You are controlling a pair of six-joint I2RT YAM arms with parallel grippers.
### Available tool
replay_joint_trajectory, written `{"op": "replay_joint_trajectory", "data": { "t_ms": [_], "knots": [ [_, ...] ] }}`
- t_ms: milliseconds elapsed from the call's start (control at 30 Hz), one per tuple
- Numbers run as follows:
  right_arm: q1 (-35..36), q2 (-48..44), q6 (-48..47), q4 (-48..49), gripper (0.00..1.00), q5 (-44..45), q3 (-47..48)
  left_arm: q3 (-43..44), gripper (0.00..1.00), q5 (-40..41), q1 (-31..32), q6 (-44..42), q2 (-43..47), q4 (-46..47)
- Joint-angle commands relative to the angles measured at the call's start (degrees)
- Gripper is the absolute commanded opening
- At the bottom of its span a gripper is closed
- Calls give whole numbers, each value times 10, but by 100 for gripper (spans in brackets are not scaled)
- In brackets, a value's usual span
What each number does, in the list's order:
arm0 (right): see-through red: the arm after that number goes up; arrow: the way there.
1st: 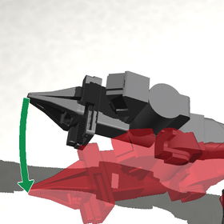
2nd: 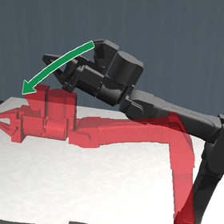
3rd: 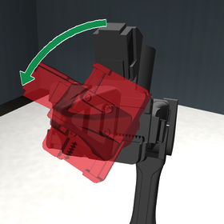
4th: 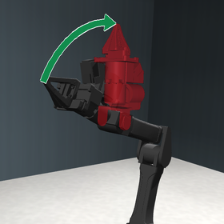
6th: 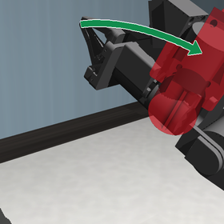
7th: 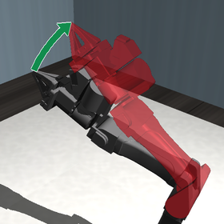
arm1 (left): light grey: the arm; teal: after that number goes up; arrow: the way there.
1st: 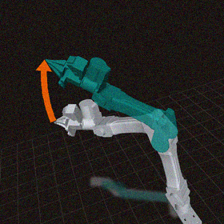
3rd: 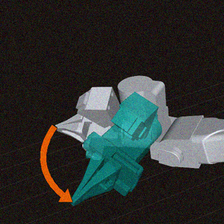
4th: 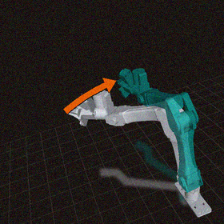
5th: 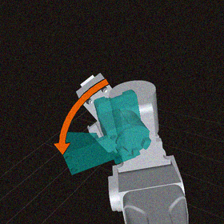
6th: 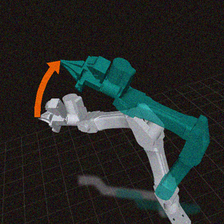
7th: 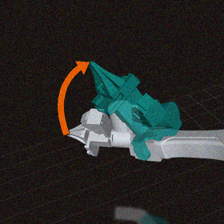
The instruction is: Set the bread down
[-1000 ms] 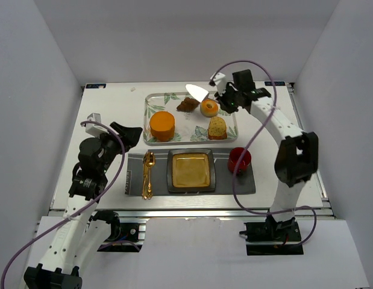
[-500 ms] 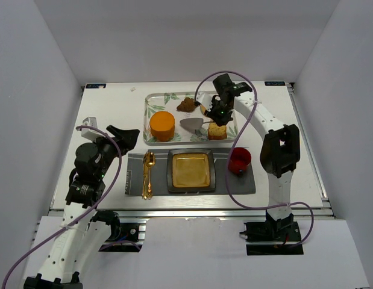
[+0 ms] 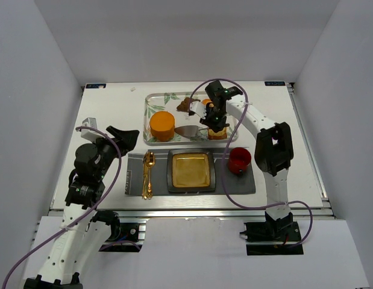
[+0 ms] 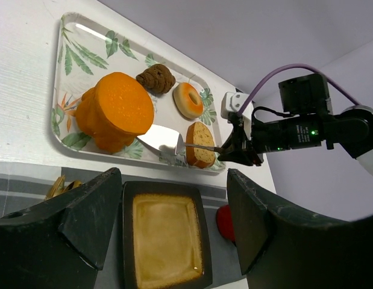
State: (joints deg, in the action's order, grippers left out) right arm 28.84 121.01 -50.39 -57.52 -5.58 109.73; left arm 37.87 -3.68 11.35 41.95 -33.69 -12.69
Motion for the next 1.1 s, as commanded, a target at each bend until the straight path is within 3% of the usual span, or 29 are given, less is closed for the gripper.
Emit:
{"op": "replay_joint_trajectory", "data": {
  "t_ms": [0,1067],
  "knots": [
    [9,18,-10,-2,0,-10,24,11,80,9,-2,-7,12,-12],
    [21,68,51,77,0,-115,65,32,80,13,-2,-7,7,-37]
  ]
}}
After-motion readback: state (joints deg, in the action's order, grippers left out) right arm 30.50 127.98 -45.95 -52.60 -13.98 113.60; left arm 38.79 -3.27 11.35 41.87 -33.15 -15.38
